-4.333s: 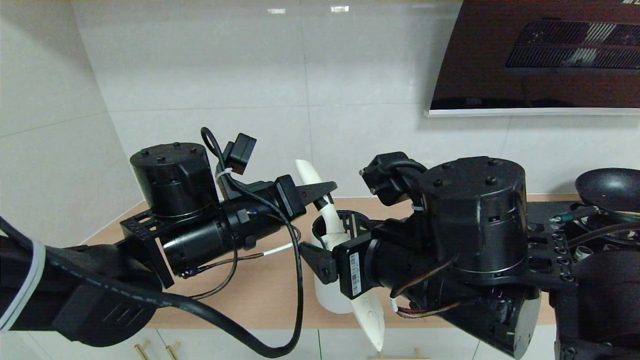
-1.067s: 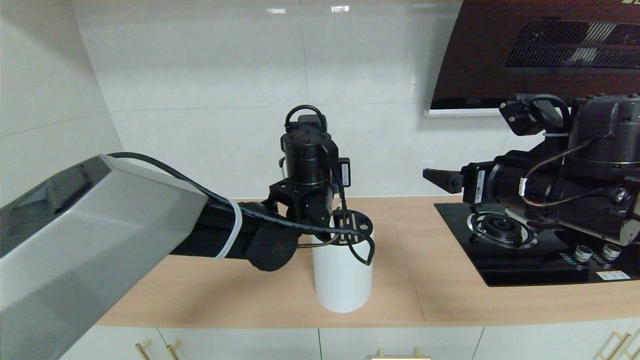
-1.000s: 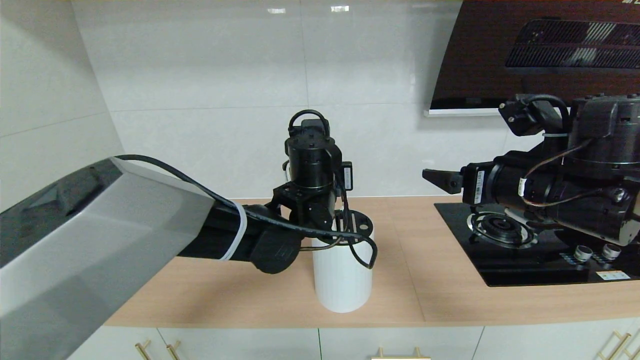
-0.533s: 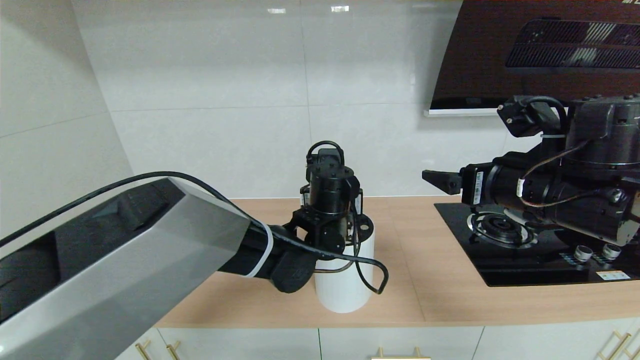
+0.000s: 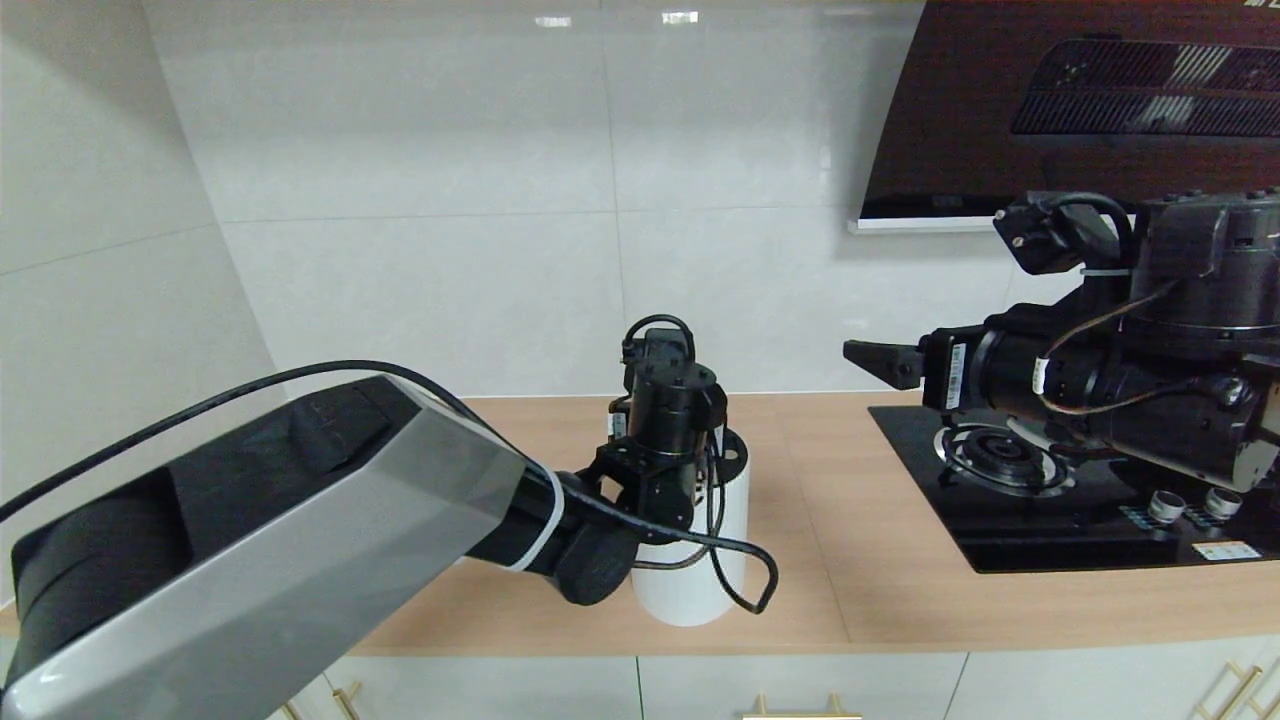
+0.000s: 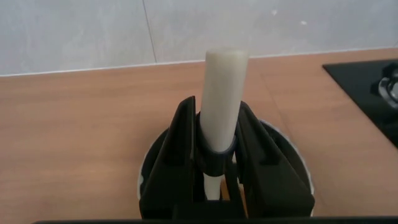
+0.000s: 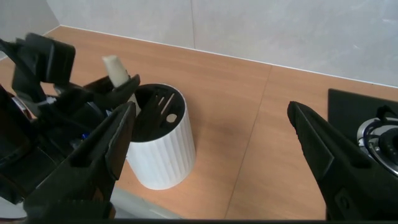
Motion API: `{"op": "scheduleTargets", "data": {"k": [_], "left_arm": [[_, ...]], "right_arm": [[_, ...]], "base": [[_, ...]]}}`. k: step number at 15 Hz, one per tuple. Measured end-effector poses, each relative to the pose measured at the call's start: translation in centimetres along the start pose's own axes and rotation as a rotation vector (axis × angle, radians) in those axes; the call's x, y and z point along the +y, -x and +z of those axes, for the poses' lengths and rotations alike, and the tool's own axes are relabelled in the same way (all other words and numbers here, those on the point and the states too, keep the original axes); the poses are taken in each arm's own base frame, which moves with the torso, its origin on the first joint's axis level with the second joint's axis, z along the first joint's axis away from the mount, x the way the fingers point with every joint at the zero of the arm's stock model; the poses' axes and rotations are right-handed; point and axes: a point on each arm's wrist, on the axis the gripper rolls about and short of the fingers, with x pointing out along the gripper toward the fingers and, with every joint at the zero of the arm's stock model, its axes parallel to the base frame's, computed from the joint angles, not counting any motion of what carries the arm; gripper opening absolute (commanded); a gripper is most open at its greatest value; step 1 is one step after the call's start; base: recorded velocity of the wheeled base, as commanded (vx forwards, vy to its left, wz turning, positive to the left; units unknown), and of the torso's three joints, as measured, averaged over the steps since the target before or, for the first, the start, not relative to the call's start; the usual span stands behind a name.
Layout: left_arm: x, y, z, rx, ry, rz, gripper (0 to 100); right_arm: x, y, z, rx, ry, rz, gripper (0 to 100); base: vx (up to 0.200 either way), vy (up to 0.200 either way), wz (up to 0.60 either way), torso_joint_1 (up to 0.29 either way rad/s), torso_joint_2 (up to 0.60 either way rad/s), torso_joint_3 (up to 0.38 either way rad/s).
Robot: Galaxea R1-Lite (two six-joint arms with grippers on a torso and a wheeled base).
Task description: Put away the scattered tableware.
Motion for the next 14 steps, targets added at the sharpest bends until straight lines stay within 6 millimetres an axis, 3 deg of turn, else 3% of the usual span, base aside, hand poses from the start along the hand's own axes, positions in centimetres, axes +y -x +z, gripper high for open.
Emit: {"op": "scheduleTargets", "data": {"k": [6, 9, 11, 14], "left_arm": [[0.1, 0.1, 0.3, -0.005, 0.003, 0.0, 100], [0.3, 0.6, 1.3, -0.025, 0.019, -0.002, 100], [1.2, 1.5, 3.6, -0.067, 0.052, -0.004, 100], [4.5, 4.5, 8.9, -0.162, 0.121, -0.035, 100]], "right_arm": [[0.0, 0.0, -0.1, 0.002, 0.0, -0.001, 100], [0.0, 0.0, 0.0, 0.001, 0.0, -0.001, 100], [0.0, 0.0, 0.3, -0.01, -0.005, -0.007, 100], [-0.4, 0.3, 1.1, -0.042, -0.013, -0.022, 100]], "base": [[0.0, 0.0, 0.0, 0.0, 0.0, 0.0], [0.0, 0.0, 0.0, 0.0, 0.0, 0.0], [0.0, 0.0, 0.0, 0.0, 0.0, 0.0], [0.0, 0.0, 0.0, 0.0, 0.0, 0.0]]}}
